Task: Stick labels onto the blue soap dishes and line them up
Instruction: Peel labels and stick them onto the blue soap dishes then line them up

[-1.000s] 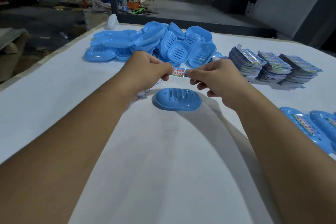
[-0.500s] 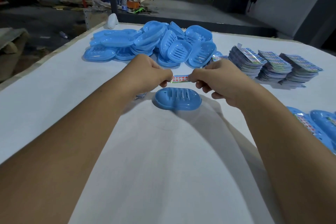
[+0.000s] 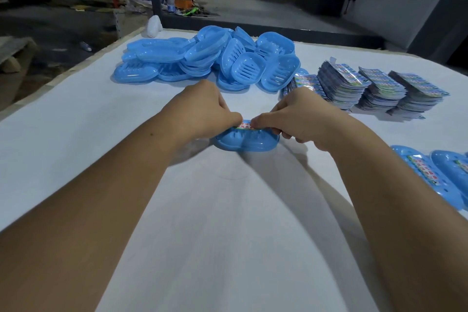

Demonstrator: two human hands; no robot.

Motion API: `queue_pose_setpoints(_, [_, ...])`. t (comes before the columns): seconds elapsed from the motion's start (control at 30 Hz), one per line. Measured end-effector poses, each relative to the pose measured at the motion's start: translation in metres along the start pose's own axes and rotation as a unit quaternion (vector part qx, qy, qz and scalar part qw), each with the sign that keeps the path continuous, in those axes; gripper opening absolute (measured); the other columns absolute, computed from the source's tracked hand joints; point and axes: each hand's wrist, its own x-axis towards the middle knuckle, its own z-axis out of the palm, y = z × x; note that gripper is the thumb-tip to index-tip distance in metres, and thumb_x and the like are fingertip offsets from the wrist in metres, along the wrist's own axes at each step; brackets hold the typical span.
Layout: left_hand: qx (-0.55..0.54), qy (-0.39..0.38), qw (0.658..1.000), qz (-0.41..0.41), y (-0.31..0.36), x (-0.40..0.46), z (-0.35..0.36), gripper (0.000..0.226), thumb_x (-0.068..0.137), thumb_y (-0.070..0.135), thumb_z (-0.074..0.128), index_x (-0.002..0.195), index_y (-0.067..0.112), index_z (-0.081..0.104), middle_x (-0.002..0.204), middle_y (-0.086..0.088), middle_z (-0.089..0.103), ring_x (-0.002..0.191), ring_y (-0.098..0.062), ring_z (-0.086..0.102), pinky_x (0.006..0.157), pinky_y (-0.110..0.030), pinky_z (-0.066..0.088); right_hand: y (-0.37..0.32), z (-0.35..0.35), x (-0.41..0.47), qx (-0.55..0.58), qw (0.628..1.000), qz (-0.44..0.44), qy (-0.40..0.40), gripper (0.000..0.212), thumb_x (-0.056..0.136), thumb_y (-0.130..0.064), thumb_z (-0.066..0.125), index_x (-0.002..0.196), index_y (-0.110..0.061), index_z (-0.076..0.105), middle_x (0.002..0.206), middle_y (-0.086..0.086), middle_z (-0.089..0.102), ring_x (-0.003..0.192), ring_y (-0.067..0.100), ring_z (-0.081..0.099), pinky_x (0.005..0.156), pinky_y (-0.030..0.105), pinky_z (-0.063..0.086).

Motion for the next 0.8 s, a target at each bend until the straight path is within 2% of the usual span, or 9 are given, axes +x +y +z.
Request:
queue_pose_setpoints(0.13, [0.023, 0.005, 1.000, 0.001, 0.003, -0.003, -0.001, 0.027, 0.071, 0.044, 0.078, 0.064, 0.018, 0.075, 0.059, 0.005, 0.070, 0.052, -0.009, 0.059, 0.055, -0.030, 0.050, 0.000, 0.001, 0.000, -0.001, 1.000, -0.002, 0.003, 0.043, 0.062, -0.052, 0.082, 0.066, -0.012, 0.070, 0.047, 0.000, 0.051, 0.050, 0.021, 0.039, 0.050, 0.031, 0.037])
queue_pose_setpoints(0.23, [0.053, 0.015, 0.998, 0.005, 0.005, -0.006, -0.001, 0.022, 0.069, 0.043, 0.075, 0.063, 0.021, 0.075, 0.059, 0.006, 0.068, 0.062, -0.013, 0.064, 0.060, -0.032, 0.053, -0.001, 0.002, 0.000, -0.010, 1.000, -0.007, 0.004, 0.036, 0.063, -0.051, 0.082, 0.063, -0.016, 0.071, 0.045, -0.002, 0.052, 0.044, 0.016, 0.039, 0.043, 0.024, 0.034])
queue_pose_setpoints(0.33, [0.095, 0.025, 0.995, 0.011, 0.008, -0.008, 0.000, 0.017, 0.070, 0.044, 0.072, 0.068, 0.027, 0.074, 0.070, 0.010, 0.069, 0.074, -0.014, 0.064, 0.062, -0.029, 0.049, 0.000, 0.002, 0.001, -0.010, 1.000, -0.007, 0.008, 0.041, 0.066, -0.048, 0.083, 0.059, -0.010, 0.070, 0.043, -0.003, 0.052, 0.038, 0.013, 0.037, 0.037, 0.019, 0.031])
queue_pose_setpoints(0.53, [0.139, 0.042, 0.989, 0.029, 0.011, -0.011, 0.002, 0.019, 0.073, 0.048, 0.071, 0.069, 0.029, 0.071, 0.080, 0.009, 0.068, 0.079, -0.018, 0.063, 0.063, -0.030, 0.047, 0.000, 0.003, -0.001, -0.025, 0.999, -0.027, 0.024, 0.041, 0.071, -0.042, 0.083, 0.060, -0.006, 0.068, 0.044, -0.003, 0.047, 0.032, 0.009, 0.031, 0.031, 0.015, 0.023])
queue_pose_setpoints(0.67, [0.167, 0.054, 0.983, 0.049, 0.012, -0.013, 0.002, 0.021, 0.074, 0.049, 0.069, 0.071, 0.029, 0.070, 0.084, 0.008, 0.069, 0.082, -0.020, 0.064, 0.067, -0.031, 0.048, -0.001, 0.004, -0.002, -0.044, 0.998, -0.049, 0.023, 0.050, 0.071, -0.050, 0.083, 0.072, -0.001, 0.073, 0.046, -0.001, 0.048, 0.035, 0.009, 0.032, 0.044, 0.022, 0.031])
queue_pose_setpoints(0.8, [0.198, 0.062, 0.976, 0.069, 0.013, -0.014, 0.002, 0.025, 0.078, 0.053, 0.069, 0.076, 0.028, 0.069, 0.088, 0.006, 0.069, 0.086, -0.024, 0.064, 0.071, -0.033, 0.050, 0.002, 0.002, -0.001, -0.067, 0.996, -0.052, 0.017, 0.059, 0.070, -0.061, 0.081, 0.072, -0.002, 0.072, 0.046, 0.000, 0.051, 0.034, 0.009, 0.034, 0.045, 0.023, 0.032])
